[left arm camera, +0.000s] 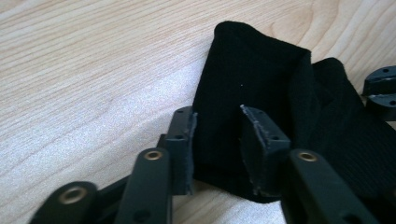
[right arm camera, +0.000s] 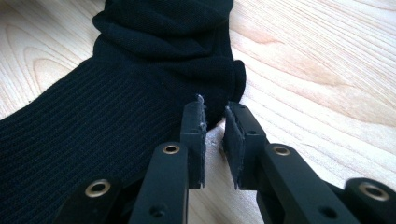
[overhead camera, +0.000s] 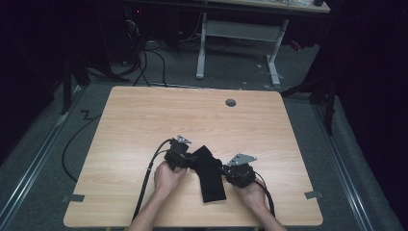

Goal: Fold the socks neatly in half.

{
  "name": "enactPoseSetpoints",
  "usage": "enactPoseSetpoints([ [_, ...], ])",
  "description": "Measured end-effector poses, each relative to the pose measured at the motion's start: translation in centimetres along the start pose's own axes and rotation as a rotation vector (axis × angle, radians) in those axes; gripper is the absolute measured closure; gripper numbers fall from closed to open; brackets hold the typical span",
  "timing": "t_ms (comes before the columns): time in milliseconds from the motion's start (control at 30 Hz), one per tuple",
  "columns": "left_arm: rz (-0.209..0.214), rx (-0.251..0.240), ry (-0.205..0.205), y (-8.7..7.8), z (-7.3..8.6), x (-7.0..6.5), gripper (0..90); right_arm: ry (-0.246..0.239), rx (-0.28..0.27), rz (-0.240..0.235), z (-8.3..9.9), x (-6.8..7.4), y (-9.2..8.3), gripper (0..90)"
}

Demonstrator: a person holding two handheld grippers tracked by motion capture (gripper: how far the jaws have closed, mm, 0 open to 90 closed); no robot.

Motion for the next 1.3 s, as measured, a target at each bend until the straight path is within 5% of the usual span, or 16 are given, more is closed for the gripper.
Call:
enactPoseSetpoints([
  [367,0.02,-0.041,0.027,-0.8,0.0,-0.1,82.5,-0.002,0.024,-0.011,-0.3,-0.1,-0.1,77.3],
  [433,0.026,-0.046,0.031,-0.9,0.0,-0.2,82.9,0.026,-0.012,-0.035,-0.5,-0.3,-0.6,77.5],
  [633,0.034,-0.064,0.05,-1.3,0.0,-0.4,83.6,0.001,-0.069,-0.064,-3.2,0.3,-2.1,77.8],
  [867,0.035,-0.091,0.112,-2.1,-0.1,-1.2,83.6,0.003,-0.075,-0.111,-5.7,1.3,-1.0,76.5],
  [1067,0.036,-0.116,0.151,-2.9,0.0,-1.8,83.7,-0.015,-0.006,-0.122,-5.3,1.8,-0.1,77.0],
  [1300,0.088,-0.14,0.186,-2.8,0.7,-3.0,83.3,0.0,0.046,-0.129,-3.6,2.0,1.2,76.9],
])
Point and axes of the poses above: each handheld gripper's, and its own axes: y roughly forward along the jaws, z roughly out of its underside, x roughly to its left, the point moved 2 cm from there along y, roughly forward along the jaws, and after that the axes turned 9 degrees about x, right-handed, at the moved point
